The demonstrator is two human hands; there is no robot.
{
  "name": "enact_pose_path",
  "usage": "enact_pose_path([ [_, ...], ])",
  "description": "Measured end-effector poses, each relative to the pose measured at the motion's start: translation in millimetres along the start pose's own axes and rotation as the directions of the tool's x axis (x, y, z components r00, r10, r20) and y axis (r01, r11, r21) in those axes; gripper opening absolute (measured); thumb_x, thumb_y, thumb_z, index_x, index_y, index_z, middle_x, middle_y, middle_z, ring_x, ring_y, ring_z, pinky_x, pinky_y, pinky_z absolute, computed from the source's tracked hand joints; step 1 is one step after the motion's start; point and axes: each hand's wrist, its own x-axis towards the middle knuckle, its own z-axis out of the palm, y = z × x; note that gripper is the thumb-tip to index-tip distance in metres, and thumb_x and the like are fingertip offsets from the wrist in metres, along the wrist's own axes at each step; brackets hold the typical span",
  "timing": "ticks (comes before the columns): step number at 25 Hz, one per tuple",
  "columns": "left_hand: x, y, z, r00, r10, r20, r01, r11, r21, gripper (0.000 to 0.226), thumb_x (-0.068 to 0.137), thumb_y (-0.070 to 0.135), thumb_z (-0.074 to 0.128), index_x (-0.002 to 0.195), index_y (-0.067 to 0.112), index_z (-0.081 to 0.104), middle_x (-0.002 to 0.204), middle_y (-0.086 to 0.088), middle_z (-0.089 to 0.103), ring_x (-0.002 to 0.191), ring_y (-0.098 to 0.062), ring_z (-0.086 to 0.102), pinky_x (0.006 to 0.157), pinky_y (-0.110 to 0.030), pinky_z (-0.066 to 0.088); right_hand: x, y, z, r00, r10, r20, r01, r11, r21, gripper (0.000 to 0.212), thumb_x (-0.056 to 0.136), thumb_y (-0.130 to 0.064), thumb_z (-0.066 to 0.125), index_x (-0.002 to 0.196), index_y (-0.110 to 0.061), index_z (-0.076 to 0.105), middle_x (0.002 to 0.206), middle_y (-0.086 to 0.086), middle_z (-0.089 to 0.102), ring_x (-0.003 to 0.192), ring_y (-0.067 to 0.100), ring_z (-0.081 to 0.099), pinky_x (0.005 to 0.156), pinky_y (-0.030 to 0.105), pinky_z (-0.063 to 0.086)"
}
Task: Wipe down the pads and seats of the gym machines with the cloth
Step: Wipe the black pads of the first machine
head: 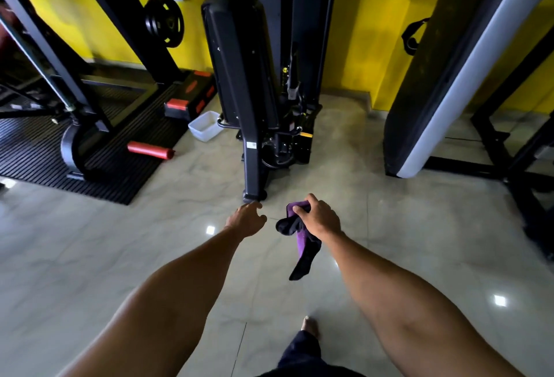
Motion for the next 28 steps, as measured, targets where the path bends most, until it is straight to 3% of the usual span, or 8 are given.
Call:
enact_pose_path([
  [4,66,23,-11,0.998,-0.066,-0.002,0.066,0.998,-0.009,0.049,0.095,0.036,0.058,0.141,0.024,0.050,0.146,-0.008,0.052,0.129,-0.030,0.052,0.103,-0.038,0.046,86,-9,-21,0.995,-0.026,0.094,0.022,0.999,0.046,0.048,0.082,-0.065,0.069,0.103,-0.025,0.052,0.109,0.002,0.068,0.103,0.029,0.065,0.073,0.034,0.044],
  [6,98,38,-15,0.997,-0.071,-0.006,0.071,0.997,-0.022,0.049,0.094,0.035,0.058,0.141,0.025,0.050,0.145,-0.009,0.052,0.128,-0.031,0.052,0.101,-0.038,0.047,125,-9,-33,0.990,-0.020,0.137,0.010,0.997,0.072,0.060,0.071,-0.067,0.076,0.106,-0.027,0.048,0.112,0.001,0.062,0.103,0.027,0.062,0.080,0.037,0.049],
  [9,146,57,-17,0.997,-0.070,0.027,0.070,0.998,-0.001,0.050,0.092,0.038,0.057,0.141,0.028,0.050,0.146,-0.007,0.052,0.128,-0.031,0.052,0.099,-0.040,0.048,177,-3,-44,0.982,-0.022,0.187,0.000,0.993,0.117,0.079,0.062,-0.055,0.087,0.120,-0.024,0.043,0.120,0.002,0.050,0.106,0.025,0.059,0.091,0.044,0.053],
  [11,188,70,-19,0.996,-0.079,0.051,0.079,0.997,0.001,0.049,0.090,0.039,0.056,0.138,0.029,0.051,0.144,-0.007,0.053,0.127,-0.032,0.053,0.098,-0.041,0.050,214,6,-48,0.977,-0.039,0.207,0.015,0.993,0.119,0.084,0.062,-0.037,0.092,0.127,-0.021,0.040,0.125,0.004,0.044,0.108,0.026,0.059,0.091,0.046,0.054],
  [13,233,85,-21,0.995,-0.066,0.070,0.065,0.998,0.016,0.047,0.090,0.039,0.055,0.135,0.028,0.053,0.141,-0.007,0.056,0.125,-0.033,0.055,0.096,-0.041,0.050,256,17,-50,0.977,-0.047,0.206,0.026,0.994,0.104,0.079,0.067,-0.021,0.088,0.129,-0.021,0.038,0.130,0.007,0.041,0.109,0.030,0.060,0.089,0.045,0.054],
  [15,279,99,-23,0.994,-0.060,0.086,0.060,0.998,0.008,0.046,0.090,0.039,0.056,0.135,0.027,0.054,0.139,-0.007,0.057,0.123,-0.033,0.056,0.096,-0.042,0.051,302,26,-50,0.985,-0.014,0.172,-0.001,0.996,0.087,0.070,0.073,-0.017,0.083,0.128,-0.021,0.040,0.129,0.007,0.042,0.106,0.033,0.062,0.085,0.041,0.054],
  [21,400,130,-41,0.985,-0.097,0.144,0.105,0.994,-0.043,0.054,0.094,0.037,0.058,0.145,0.025,0.047,0.151,-0.005,0.047,0.135,-0.029,0.048,0.106,-0.040,0.044,425,29,-68,0.989,0.017,0.150,-0.023,0.999,0.034,0.058,0.075,-0.026,0.084,0.122,-0.024,0.049,0.116,-0.001,0.038,0.096,0.037,0.065,0.079,0.039,0.053],
  [28,524,172,-76,0.978,-0.107,0.177,0.112,0.993,-0.021,0.049,0.089,0.035,0.054,0.138,0.037,0.052,0.146,0.000,0.053,0.130,-0.027,0.053,0.101,-0.038,0.048,569,22,-97,0.992,-0.019,0.128,0.025,0.999,-0.040,0.060,0.073,-0.042,0.086,0.117,-0.021,0.053,0.127,-0.003,0.038,0.094,0.032,0.066,0.075,0.040,0.053],
])
